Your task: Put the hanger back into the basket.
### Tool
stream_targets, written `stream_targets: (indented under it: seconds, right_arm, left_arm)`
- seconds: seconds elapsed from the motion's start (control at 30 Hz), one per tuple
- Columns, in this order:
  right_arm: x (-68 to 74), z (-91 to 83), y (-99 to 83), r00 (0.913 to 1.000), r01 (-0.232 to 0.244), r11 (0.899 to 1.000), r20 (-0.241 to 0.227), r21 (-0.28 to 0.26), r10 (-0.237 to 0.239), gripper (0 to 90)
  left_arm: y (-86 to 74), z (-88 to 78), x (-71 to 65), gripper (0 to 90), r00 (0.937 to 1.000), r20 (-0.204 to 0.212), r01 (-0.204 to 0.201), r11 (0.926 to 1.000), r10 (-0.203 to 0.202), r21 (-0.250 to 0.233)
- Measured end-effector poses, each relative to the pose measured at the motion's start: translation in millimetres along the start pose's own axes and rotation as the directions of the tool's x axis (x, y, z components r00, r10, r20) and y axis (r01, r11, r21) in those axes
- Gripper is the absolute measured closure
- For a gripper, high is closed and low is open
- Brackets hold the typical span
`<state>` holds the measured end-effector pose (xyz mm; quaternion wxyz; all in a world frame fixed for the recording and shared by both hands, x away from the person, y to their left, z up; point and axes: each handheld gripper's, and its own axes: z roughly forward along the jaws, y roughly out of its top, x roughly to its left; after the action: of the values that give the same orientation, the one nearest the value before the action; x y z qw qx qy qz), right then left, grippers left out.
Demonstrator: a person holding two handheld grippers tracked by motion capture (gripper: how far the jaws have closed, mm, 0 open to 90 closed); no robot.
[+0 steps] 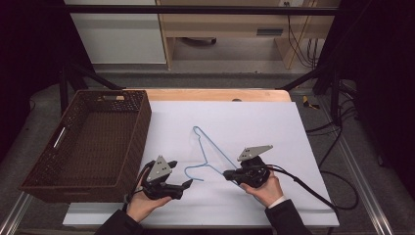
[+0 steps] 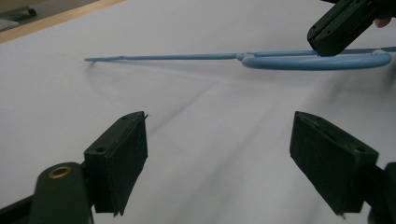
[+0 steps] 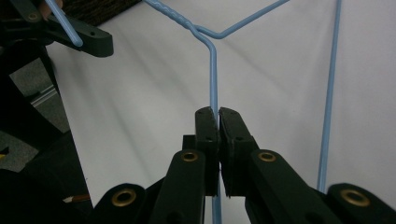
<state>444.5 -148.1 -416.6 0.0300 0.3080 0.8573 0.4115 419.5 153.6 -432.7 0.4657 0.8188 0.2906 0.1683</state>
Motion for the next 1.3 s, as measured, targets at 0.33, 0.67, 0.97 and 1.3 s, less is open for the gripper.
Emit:
stream_targets:
  seconds: [0.33,0.67,0.97,1.3]
  right_arm:
    - [-1.0,-2.7,-0.1,1.0,-0.008,1.0,-0.003,-0.015,0.008,87.7]
    - [-1.4,-4.8,0.0,1.0,-0.006,1.0,-0.005,-0.025,0.006,87.7]
    - [-0.8,-4.6,-0.1,1.0,-0.009,1.0,-0.004,-0.022,0.009,87.7]
    - [-0.6,-3.5,-0.6,1.0,-0.006,1.0,-0.004,-0.017,0.006,87.7]
  left_arm:
    - [12.8,17.9,-1.4,32.2,0.9988,0.046,0.02,0.999,-0.018,-0.04]
    - [21.2,34.9,-7.0,47.4,0.9975,0.07,0.015,0.9985,-0.011,-0.053]
    - [21.6,35.6,-6.5,65.9,0.9957,0.09,0.03,0.9966,-0.023,-0.076]
    - [22.8,34.4,-6.4,80.4,0.9943,0.095,0.057,0.9942,-0.048,-0.092]
